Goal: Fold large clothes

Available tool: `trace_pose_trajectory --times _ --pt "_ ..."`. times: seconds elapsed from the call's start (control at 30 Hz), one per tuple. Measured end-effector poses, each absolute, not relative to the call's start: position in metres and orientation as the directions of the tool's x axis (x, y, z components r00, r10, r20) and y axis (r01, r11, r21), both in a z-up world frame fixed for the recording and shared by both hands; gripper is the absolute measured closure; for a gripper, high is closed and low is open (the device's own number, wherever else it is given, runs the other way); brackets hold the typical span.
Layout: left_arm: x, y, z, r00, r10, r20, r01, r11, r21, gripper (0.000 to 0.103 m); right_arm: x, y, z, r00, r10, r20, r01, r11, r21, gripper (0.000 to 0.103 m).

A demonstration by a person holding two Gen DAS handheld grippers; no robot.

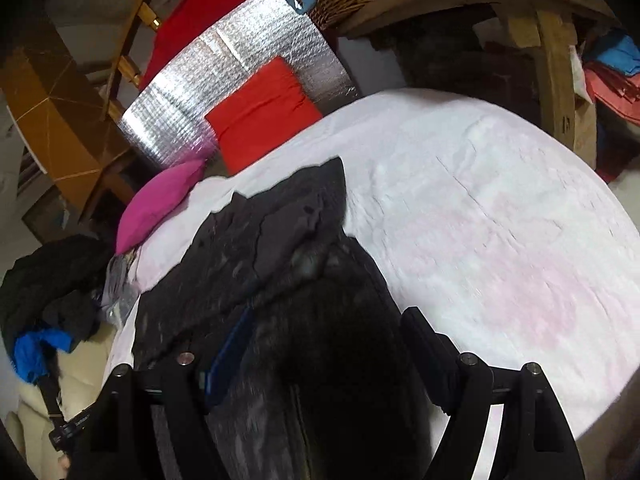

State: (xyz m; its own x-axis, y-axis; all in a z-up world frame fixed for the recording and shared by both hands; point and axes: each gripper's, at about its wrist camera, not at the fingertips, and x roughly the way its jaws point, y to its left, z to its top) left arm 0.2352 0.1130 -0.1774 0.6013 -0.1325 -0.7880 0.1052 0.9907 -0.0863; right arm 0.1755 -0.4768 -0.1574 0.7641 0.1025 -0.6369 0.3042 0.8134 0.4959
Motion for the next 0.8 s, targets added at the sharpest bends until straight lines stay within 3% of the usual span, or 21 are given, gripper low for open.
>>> trace_pose_trajectory --times 0.2,0.4,0.6,0.8 --pt "0.184 0.125 -0.199 0.574 -0.176 -0.8 0.081 0.984 -0.159 0.034 0.141 -0.48 -0.173 0.74 0.164 -0.652 0.275 0.811 0.516 0.023" --pt "0.143 0.11 -0.234 0.441 -0.236 -0.866 0.094 0.972 -0.217 0.034 0.106 -0.469 -0.191 0.678 0.27 -0.683 0.238 0.799 0.552 0.023" --pt "0.137 0.118 -0.261 0.326 -0.256 -0.91 0.019 0.964 -0.265 0.024 0.076 -0.444 -0.213 0.508 0.352 -0.787 0.215 0.832 0.511 0.023" --pt "0.144 0.125 -0.295 0.184 -0.309 -0.933 -0.072 0.942 -0.327 0.024 0.083 -0.426 -0.245 0.4 0.36 -0.843 0.278 0.829 0.486 0.023"
